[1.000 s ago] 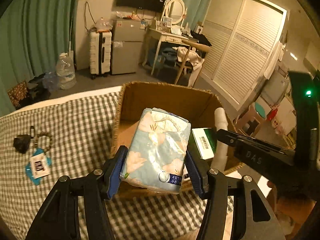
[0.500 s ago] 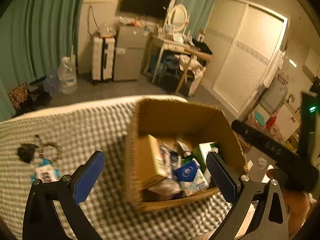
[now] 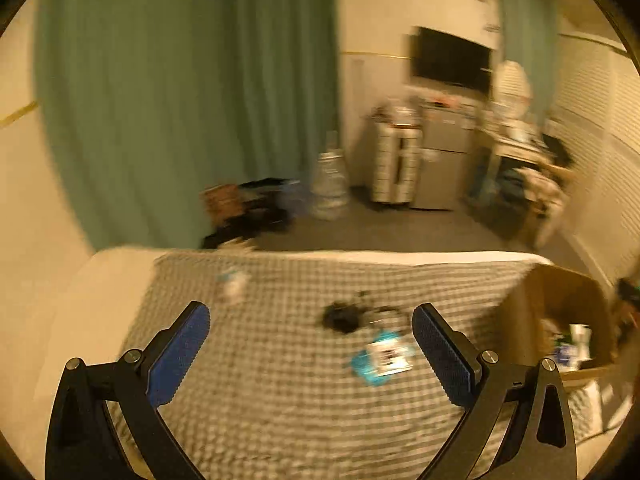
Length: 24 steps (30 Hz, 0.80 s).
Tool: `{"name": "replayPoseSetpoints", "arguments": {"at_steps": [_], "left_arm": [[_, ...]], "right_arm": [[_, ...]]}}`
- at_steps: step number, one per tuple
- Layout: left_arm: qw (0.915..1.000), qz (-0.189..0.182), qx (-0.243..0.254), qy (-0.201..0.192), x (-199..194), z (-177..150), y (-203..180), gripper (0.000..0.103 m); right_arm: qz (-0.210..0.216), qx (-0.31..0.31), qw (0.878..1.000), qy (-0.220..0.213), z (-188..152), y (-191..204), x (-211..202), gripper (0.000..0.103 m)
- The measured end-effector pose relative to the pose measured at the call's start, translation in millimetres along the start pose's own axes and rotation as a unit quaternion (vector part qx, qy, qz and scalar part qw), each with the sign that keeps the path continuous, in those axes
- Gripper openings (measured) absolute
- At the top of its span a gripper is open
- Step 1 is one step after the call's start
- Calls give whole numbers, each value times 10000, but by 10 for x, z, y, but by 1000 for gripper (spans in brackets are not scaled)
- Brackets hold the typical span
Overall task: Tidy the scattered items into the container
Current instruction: 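Move both open tools back over the remaining items on the bed, then grasp the teal blister pack with the left tool while the right tool grasps the white snack packet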
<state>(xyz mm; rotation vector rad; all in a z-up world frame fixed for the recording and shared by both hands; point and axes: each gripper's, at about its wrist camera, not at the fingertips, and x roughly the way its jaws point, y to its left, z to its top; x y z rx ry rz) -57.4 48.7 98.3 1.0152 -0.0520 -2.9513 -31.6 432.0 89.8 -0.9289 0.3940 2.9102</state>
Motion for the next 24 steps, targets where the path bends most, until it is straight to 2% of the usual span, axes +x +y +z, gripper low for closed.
{"name": "replayPoseSetpoints", "arguments": {"at_steps": [3, 7, 11, 14, 16, 18, 20, 22, 24], "left_arm": [[9988, 327, -358, 93, 177, -431, 438, 103], [9960, 580, -585, 343, 559, -1010, 645, 103], [9957, 426, -668, 478, 947, -1472, 649, 103], [9940, 177, -839, 675, 1185, -1585, 603, 103], [9916, -73, -1049, 752, 1366, -1597, 581, 103], [9906, -167, -1119, 773, 1519, -1578, 549, 103], [9912, -195, -1013, 836, 1664, -1620, 476, 103], [9906, -255, -854, 1034, 1846, -1675, 385, 103], [9883, -364, -849, 1212, 1955, -1714, 356, 103]], "right_arm": [[237, -377, 9990, 99, -109, 435, 60, 93], [238, -581, 9977, 242, -418, 976, 306, 95], [310, -834, 9944, 571, -822, 1400, 699, 95], [130, -1185, 9911, 594, -1065, 1636, 996, 95], [55, -1225, 9899, 717, -1229, 1749, 1285, 95], [19, -1148, 9899, 837, -1337, 1796, 1524, 95], [-139, -898, 9919, 885, -1379, 1768, 1826, 95], [-102, -733, 9930, 915, -1443, 1771, 2061, 95], [-243, -820, 9913, 999, -1489, 1804, 2293, 95]]}}
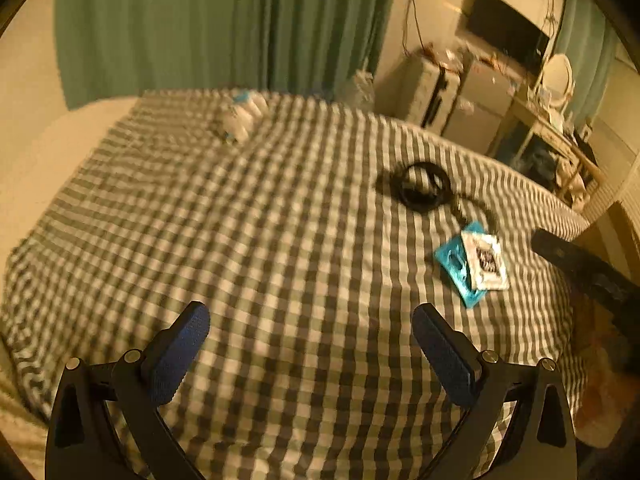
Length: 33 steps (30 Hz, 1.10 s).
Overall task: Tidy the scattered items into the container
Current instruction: 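Grasp the teal blister pack with the left tool while the right tool grasps the white snack packet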
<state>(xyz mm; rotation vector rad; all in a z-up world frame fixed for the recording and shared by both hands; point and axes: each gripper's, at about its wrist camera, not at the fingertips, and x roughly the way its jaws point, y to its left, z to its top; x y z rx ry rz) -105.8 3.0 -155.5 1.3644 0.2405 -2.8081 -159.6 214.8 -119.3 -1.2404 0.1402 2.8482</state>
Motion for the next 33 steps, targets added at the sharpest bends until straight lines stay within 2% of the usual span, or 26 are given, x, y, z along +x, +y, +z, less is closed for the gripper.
{"name": "replayPoseSetpoints", "arguments": {"at_steps": [5, 8, 9, 11, 13, 16, 17, 19, 21, 23, 25, 28, 33], "left_arm": [[9996, -186, -122, 201, 187, 7, -17, 103], [9993, -146, -146, 314, 241, 0, -24, 103], [9993, -129, -112, 338, 251, -13, -38, 103], [9994, -115, -24, 341, 239, -21, -71, 103], [9994, -34, 100, 333, 235, -29, -130, 103], [9989, 124, 366, 277, 198, -51, -241, 103], [9985, 163, 463, 256, 192, -57, -276, 103], [9969, 245, 711, 230, 187, -64, -375, 103], [9938, 292, 1047, 232, 206, -65, -532, 103], [9895, 311, 1404, 154, 229, -53, -736, 103], [9859, 254, 1652, -89, 233, -29, -918, 103], [9812, -81, 1867, -487, 285, 32, -1174, 103], [9714, -390, 2298, -453, 683, 107, -1569, 103]], "right_arm": [[-71, -119, 9994, 323, -35, 57, 508, 95], [-81, -71, 9990, 437, -51, 40, 707, 95], [-39, -20, 9989, 465, -64, 24, 742, 93], [44, -10, 9978, 660, -106, 24, 828, 81], [39, -249, 9972, 707, -146, 83, 837, 80], [1, -643, 9952, 744, -160, 169, 819, 61], [8, -662, 9950, 746, -164, 173, 806, 48], [-35, -709, 9951, 691, -141, 135, 742, 29], [-35, -742, 9947, 708, -117, 35, 690, 20], [-168, -575, 9961, 649, -100, -135, 644, 16], [-150, -322, 9974, 633, -79, -328, 609, 14], [-319, -69, 9977, 586, -47, -591, 612, 14], [-241, 679, 9951, 677, -44, -1044, 710, 14]]}}
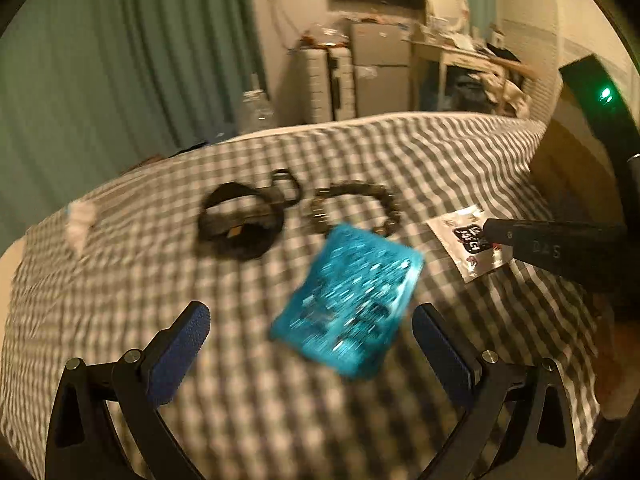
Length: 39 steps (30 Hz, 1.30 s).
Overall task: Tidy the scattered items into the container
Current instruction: 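Grasp the teal blister pack with the left tool while the right tool grasps the white snack packet, then carry the blister pack and snack packet into the cardboard box and release both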
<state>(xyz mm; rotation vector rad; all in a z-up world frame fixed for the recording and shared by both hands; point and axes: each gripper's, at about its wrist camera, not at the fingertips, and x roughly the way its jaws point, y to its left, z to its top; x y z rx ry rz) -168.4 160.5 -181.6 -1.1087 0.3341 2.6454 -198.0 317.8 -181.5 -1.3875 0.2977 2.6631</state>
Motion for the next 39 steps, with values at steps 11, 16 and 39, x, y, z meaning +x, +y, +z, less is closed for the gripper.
{"name": "replayPoseSetpoints", "arguments": {"at_steps": [11, 16, 39], "left_arm": [[9988, -383, -225, 185, 408, -14, 48, 74], [9987, -438, -167, 196, 291, -84, 118, 70], [9750, -1327, -1534, -903, -2217, 444, 284, 70]], "right_arm": [[148, -246, 9991, -303, -8, 152, 96, 77], [-226, -919, 9953, -179, -124, 390, 190, 61], [465, -787, 9923, -840, 376, -12, -2487, 34]]}}
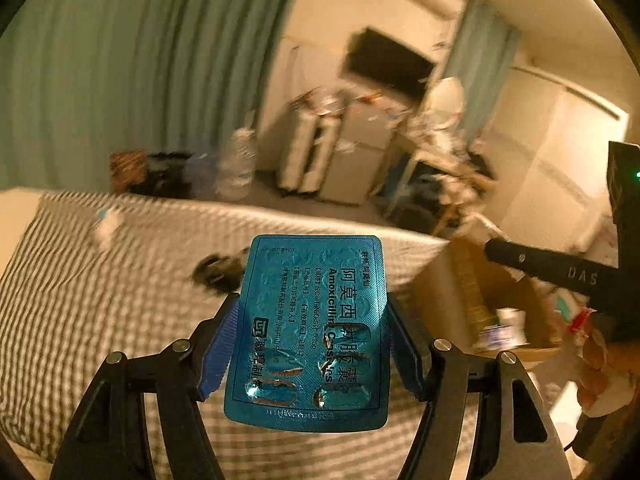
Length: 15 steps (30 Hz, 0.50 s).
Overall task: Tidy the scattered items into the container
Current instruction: 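Carry the blister pack and snack packet into the cardboard box and release both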
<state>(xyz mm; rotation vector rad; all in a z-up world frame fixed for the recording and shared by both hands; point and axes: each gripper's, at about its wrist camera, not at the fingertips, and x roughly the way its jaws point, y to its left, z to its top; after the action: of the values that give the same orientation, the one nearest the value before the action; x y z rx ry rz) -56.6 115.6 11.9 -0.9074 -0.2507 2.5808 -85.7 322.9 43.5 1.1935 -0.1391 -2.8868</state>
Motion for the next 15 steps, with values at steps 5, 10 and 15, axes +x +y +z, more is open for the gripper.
{"name": "replayPoseSetpoints", "arguments": {"at_steps": [5, 10, 15], "left_arm": [[9960, -721, 524, 15, -111, 179, -914, 70], [9859, -1087, 1104, 630, 349, 125, -1838, 70], [9814, -1091, 1271, 940, 878, -23, -2345, 70]], "right_arm": [[8, 263, 9996, -37, -43, -617, -677, 34], [-491, 974, 9939, 135, -284, -1393, -733, 34], [-625, 1800, 9807, 435, -485, -2020, -377, 34]]}}
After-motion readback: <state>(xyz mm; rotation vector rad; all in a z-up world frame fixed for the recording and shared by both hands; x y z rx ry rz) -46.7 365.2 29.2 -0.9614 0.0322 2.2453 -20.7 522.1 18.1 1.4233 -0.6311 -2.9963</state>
